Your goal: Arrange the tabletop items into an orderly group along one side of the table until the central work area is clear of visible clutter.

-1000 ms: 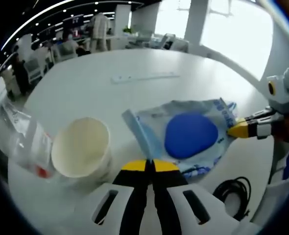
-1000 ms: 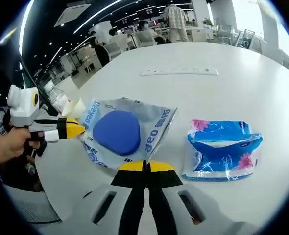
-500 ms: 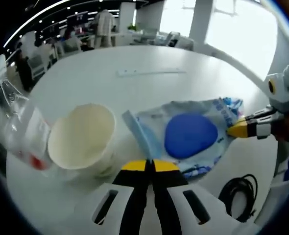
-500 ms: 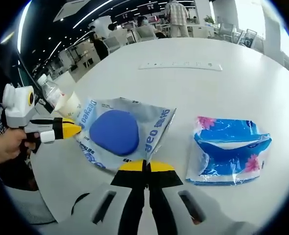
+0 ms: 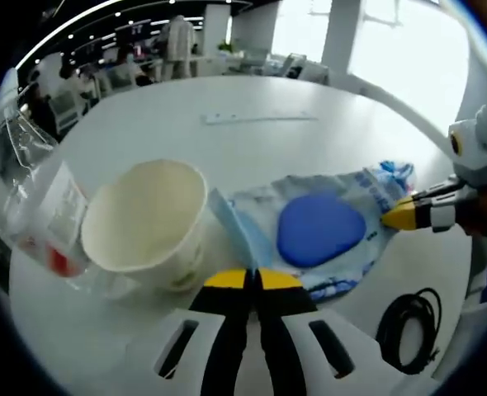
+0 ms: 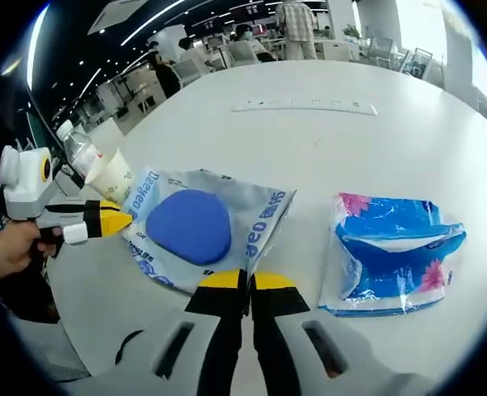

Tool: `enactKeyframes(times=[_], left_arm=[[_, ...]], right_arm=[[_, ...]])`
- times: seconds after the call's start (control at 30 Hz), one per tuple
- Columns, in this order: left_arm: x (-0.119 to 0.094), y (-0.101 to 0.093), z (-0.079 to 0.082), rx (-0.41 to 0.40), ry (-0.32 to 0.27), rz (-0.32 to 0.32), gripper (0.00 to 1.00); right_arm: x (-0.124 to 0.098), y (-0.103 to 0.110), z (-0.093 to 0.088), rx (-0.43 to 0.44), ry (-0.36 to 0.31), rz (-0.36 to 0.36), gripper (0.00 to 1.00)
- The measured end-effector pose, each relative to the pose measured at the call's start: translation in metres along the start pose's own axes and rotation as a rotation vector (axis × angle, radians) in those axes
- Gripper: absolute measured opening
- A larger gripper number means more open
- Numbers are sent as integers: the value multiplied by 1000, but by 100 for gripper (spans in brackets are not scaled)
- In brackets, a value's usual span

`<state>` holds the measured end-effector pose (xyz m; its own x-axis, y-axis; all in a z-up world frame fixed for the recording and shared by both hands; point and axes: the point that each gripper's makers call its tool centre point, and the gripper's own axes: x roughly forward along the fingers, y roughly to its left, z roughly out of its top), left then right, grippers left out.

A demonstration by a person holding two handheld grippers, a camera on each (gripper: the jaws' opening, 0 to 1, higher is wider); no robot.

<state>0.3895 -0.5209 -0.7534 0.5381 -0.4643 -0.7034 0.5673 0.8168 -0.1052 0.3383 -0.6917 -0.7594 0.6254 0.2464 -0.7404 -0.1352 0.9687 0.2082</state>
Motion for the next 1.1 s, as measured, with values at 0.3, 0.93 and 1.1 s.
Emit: enactKeyframes(times=[0.3, 0.93, 1.1], left_arm=[[3, 2, 2, -9, -5, 12, 1], [2, 8, 1, -33, -3, 20, 3], [1, 9, 1, -9, -2, 33, 7]], right_arm=[[3, -3, 7, -18, -15, -13, 3], [5, -5, 14, -73, -66, -37, 5], [3, -6, 15, -84, -82, -47, 6]])
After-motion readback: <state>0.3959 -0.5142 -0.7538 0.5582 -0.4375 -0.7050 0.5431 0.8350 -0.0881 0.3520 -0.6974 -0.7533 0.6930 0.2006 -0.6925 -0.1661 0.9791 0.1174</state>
